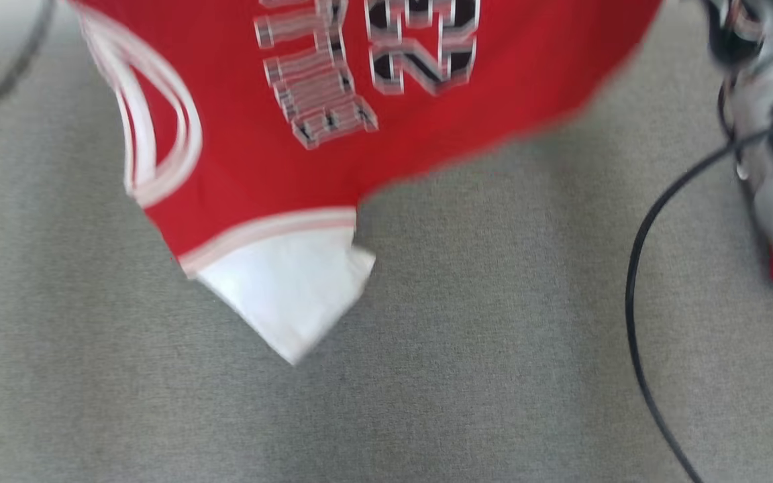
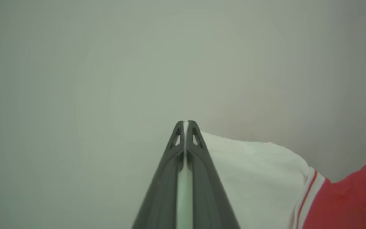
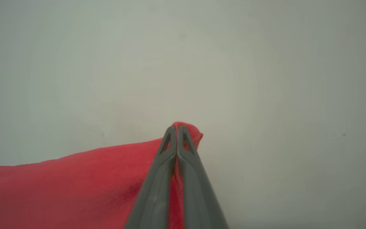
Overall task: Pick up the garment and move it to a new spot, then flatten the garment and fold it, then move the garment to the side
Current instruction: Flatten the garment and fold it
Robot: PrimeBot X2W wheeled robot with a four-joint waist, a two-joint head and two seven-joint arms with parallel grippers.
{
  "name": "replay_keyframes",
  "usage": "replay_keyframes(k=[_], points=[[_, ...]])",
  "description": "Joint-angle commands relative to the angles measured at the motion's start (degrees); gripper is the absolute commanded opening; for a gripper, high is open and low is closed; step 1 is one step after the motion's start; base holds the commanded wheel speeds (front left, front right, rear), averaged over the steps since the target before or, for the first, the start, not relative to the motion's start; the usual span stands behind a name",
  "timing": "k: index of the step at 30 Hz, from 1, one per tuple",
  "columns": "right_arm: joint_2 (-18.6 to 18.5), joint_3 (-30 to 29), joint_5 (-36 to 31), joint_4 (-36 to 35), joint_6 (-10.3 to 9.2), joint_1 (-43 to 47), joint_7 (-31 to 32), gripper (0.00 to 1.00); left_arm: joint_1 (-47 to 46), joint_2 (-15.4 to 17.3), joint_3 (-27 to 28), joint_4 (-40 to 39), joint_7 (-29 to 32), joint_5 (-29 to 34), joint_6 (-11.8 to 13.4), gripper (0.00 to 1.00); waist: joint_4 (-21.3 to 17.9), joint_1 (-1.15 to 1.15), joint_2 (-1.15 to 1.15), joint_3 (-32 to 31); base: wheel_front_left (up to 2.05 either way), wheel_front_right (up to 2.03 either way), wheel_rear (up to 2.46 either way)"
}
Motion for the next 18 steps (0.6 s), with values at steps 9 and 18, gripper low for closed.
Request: replay_keyframes(k=[9, 18], points=[[3.4, -4.0, -1.5, 14.8, -0.07, -13.9, -9.7, 0.0, -13.6, -1.8, -1.0, 10.2, -10.5, 5.0, 0.3, 0.0, -1.4, -0.01, -0.01, 2.5, 0.0, 0.0, 0.0], [4.1, -2.4, -0.4, 19.0, -0.07, -14.8, -10.8, 0.0, -12.9, -6.2, -1.6, 16.1, -12.5, 3.6, -3.5, 0.0, 0.3, -0.01, -0.01, 8.0, 0.0, 0.0, 0.0]])
